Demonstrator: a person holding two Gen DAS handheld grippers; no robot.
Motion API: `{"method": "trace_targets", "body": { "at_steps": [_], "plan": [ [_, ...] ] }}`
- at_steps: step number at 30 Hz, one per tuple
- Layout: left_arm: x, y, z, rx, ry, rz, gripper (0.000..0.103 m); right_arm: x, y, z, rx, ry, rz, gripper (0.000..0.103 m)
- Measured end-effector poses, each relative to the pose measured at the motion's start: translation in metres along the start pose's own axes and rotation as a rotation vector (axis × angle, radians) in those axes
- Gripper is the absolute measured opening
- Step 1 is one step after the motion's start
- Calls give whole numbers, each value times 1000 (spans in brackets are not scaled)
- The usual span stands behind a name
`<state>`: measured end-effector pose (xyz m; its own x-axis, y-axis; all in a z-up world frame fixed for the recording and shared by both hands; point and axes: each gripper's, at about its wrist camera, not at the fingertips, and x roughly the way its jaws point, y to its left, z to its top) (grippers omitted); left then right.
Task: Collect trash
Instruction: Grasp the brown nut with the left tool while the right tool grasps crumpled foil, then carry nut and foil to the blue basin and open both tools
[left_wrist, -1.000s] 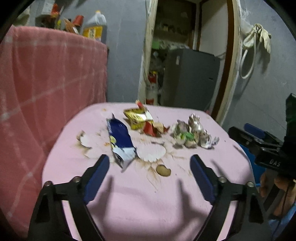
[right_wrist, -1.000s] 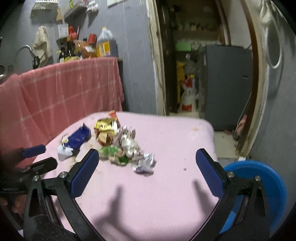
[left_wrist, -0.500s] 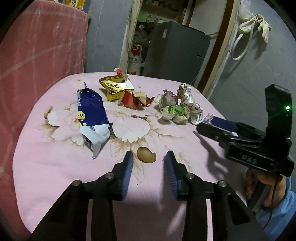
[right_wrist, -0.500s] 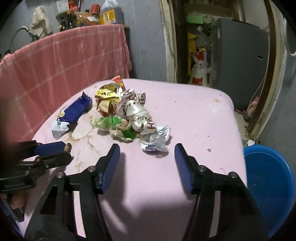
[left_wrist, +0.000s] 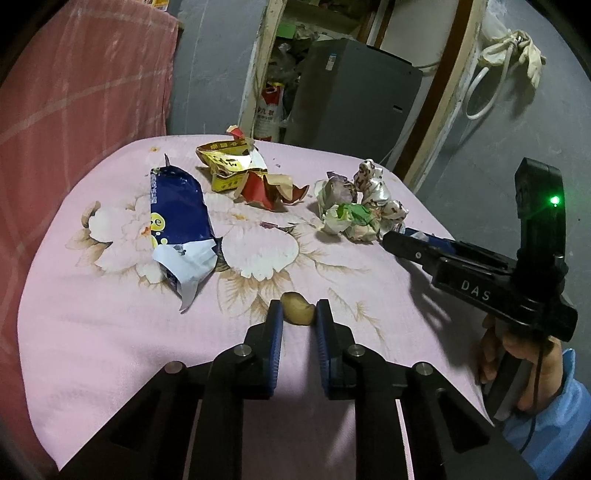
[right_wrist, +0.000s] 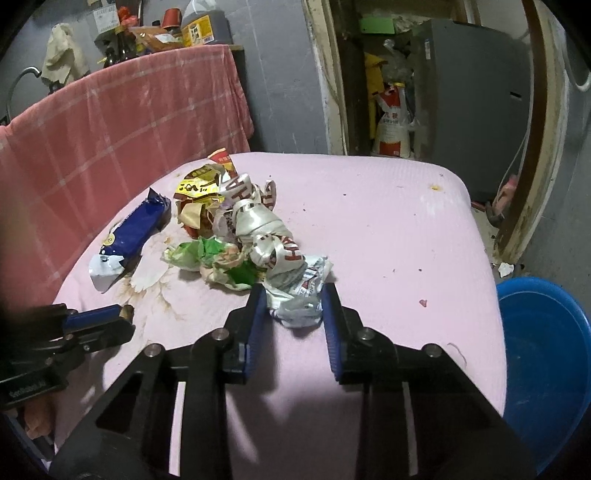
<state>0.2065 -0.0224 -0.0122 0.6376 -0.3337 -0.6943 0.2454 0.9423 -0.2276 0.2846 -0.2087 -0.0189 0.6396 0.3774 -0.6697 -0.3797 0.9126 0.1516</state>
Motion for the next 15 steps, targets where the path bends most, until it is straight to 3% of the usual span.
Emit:
{"method": "trace_targets", "body": {
  "at_steps": [7,15],
  "plan": [
    [-4,-9,-2,16,-33,22,14,-14,1,-6,-6,-45,2,26],
    [-22,-29,-7,53,-148,34,14,-45,-1,-18,-3,-118,21,26]
  ]
}}
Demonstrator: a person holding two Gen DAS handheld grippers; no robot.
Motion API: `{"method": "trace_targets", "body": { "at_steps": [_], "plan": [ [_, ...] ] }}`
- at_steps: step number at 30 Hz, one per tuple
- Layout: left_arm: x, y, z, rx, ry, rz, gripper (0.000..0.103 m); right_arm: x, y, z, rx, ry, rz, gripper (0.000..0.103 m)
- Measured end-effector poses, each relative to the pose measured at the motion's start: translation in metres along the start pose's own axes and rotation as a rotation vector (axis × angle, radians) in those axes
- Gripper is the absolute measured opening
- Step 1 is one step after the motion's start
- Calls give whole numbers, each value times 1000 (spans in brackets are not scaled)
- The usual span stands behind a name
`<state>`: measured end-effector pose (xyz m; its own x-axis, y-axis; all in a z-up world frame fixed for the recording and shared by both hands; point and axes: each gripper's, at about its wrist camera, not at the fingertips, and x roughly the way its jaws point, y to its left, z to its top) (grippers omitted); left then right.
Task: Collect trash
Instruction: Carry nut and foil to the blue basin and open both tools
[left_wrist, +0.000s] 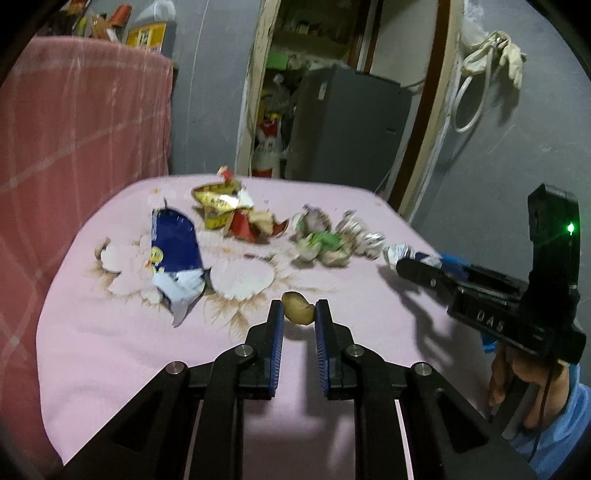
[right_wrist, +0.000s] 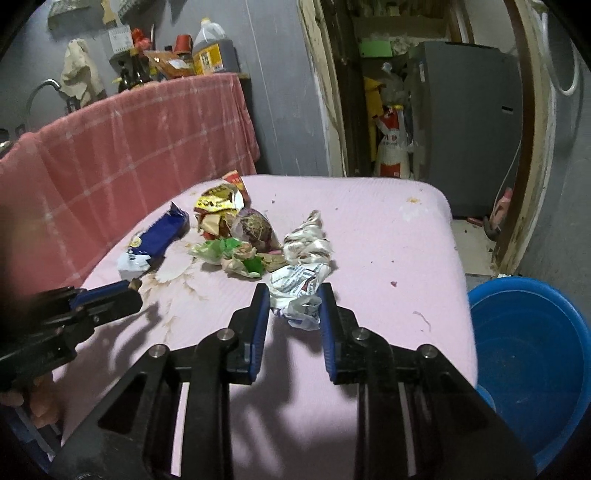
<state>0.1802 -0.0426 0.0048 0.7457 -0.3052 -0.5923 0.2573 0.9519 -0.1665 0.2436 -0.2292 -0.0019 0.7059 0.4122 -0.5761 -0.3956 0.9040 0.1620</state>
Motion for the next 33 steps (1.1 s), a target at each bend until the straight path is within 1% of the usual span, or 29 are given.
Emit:
{"method": "trace_targets", "body": {
  "at_steps": [3,6,9,12,15,17,19,22,25,27,30,33],
  "plan": [
    [-9,-9,4,6,-69,-14,14,-16,-1,-1,-5,-70,0,26],
    [-19,-19,12,22,-151,-35,14,-47,-5,0,-12,-211,-7,26],
    [-29,-34,19,56,-236,-56,14,-78,-10,1,-21,-339,-52,26],
    [-35,-56,27,97,-317,-81,14,-105,-16,2,-29,-453,-123,26],
    [-37,-80,40,129,-381,-122,14,-127,-24,2,-23,-533,-171,26],
    [-35,-95,50,149,-402,-156,14,-138,-31,3,-7,-566,-211,26],
    [-29,-112,58,180,-417,-186,14,-146,-42,2,22,-579,-246,26],
    [-16,-131,67,204,-398,-231,14,-152,-62,1,90,-577,-297,27],
    [8,-150,77,208,-336,-281,14,-156,-84,-6,159,-552,-341,27],
    [23,-160,81,205,-291,-306,14,-154,-98,-8,204,-518,-373,27],
    [51,-174,86,185,-196,-342,14,-149,-118,-14,265,-456,-408,27],
    [75,-182,86,130,-115,-357,14,-143,-137,-22,319,-373,-439,27]
  ]
}}
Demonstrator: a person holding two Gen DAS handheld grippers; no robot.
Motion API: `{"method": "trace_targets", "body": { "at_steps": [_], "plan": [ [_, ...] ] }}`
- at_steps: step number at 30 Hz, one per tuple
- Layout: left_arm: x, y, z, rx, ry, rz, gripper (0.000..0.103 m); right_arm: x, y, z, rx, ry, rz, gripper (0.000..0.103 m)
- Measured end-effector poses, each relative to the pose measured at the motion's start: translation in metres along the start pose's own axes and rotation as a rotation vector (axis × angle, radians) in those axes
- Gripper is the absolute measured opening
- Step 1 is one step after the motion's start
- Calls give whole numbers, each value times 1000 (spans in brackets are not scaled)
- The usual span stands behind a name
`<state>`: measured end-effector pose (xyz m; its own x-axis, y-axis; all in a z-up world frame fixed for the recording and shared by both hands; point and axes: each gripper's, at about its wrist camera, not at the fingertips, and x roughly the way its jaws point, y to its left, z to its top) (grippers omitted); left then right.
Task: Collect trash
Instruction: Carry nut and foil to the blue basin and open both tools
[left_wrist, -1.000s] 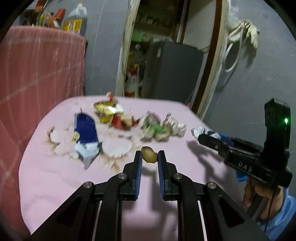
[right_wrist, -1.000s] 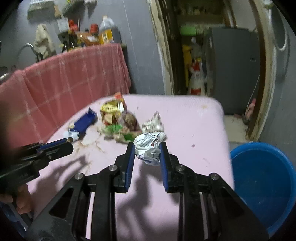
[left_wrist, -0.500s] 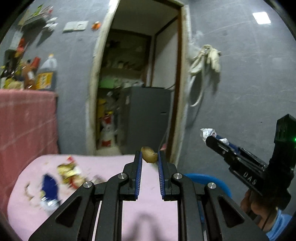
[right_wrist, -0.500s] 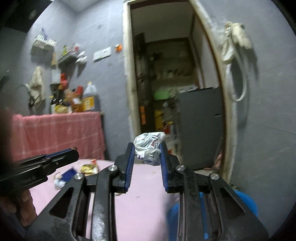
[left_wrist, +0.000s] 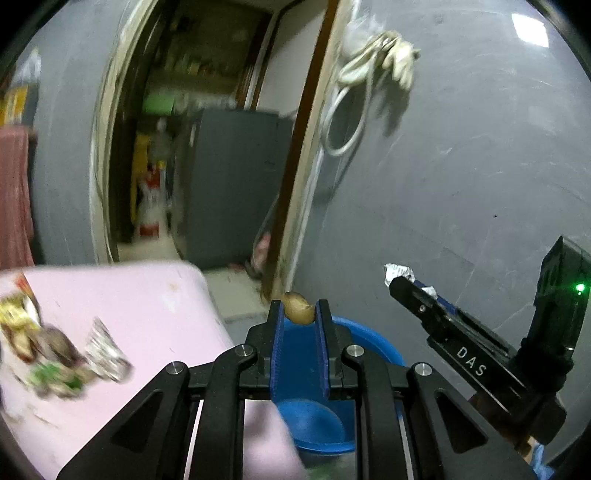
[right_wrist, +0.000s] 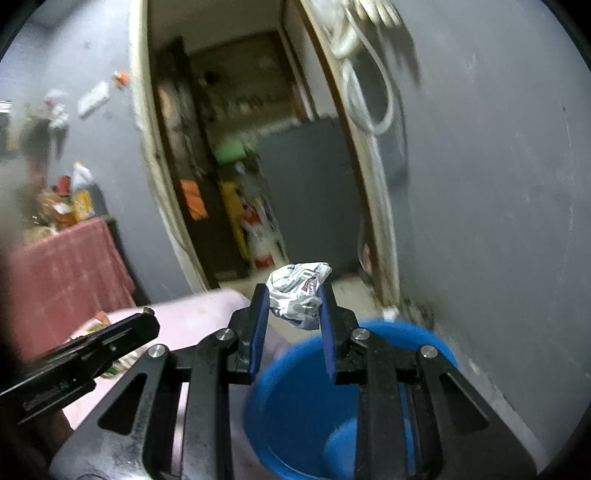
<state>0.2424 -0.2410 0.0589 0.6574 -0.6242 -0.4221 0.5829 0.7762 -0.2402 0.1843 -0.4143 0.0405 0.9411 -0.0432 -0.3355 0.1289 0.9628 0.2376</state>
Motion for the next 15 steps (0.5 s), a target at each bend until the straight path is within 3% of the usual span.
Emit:
{"method": "trace_targets", "body": {
  "at_steps": [4,8,15],
  "plan": [
    [26,6,-6,-62,104,-2,14,16,-20,-7,61,106,-33,27],
    [56,8,-13,-68,238,22,14,25,-34,-12,124,171,-7,27],
    [80,20,-24,-87,332,1,15,41,-39,-16,149,242,-11,29]
  ]
}}
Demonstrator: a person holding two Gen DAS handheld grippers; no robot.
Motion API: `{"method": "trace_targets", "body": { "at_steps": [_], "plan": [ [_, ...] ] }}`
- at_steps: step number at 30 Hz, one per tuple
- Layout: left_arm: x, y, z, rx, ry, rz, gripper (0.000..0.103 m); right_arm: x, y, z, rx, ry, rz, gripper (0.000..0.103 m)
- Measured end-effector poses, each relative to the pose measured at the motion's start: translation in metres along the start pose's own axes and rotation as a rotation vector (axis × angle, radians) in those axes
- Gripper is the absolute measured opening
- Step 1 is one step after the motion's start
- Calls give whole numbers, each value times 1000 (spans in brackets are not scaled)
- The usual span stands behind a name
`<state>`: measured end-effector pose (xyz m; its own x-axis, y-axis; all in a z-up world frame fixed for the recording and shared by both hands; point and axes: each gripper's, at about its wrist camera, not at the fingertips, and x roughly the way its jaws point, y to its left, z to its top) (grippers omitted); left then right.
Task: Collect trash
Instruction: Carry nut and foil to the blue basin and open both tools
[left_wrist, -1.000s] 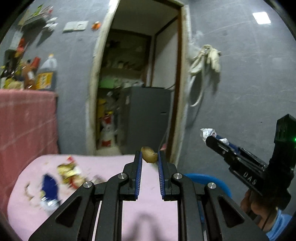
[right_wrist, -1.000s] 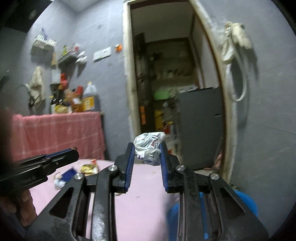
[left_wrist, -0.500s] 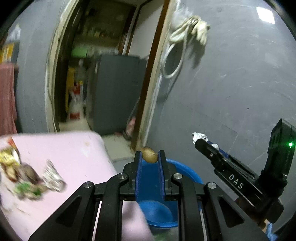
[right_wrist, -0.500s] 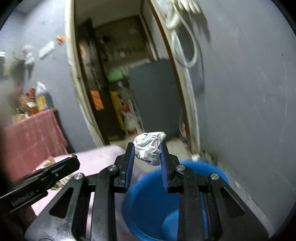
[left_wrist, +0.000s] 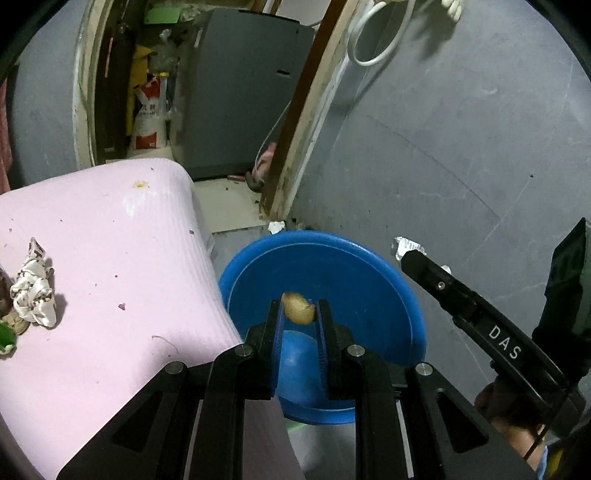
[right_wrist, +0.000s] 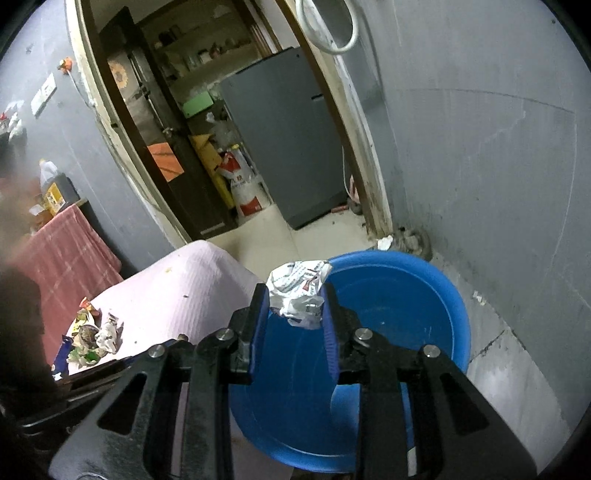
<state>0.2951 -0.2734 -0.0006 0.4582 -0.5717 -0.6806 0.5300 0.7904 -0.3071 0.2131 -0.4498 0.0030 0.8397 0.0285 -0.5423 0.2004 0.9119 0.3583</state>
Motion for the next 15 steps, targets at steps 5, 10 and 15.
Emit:
{"method": "trace_targets", "body": {
  "at_steps": [5,10,15],
  "plan": [
    [2,4,-2,-11,14,-15,18,5,-1,0,15,19,-7,30],
    [-4,0,-5,-24,-4,-36,31,6,-3,1,21,21,-17,32],
    [-17,0,-3,-42,-32,-38,33,7,-7,2,36,25,-22,39]
  ]
}}
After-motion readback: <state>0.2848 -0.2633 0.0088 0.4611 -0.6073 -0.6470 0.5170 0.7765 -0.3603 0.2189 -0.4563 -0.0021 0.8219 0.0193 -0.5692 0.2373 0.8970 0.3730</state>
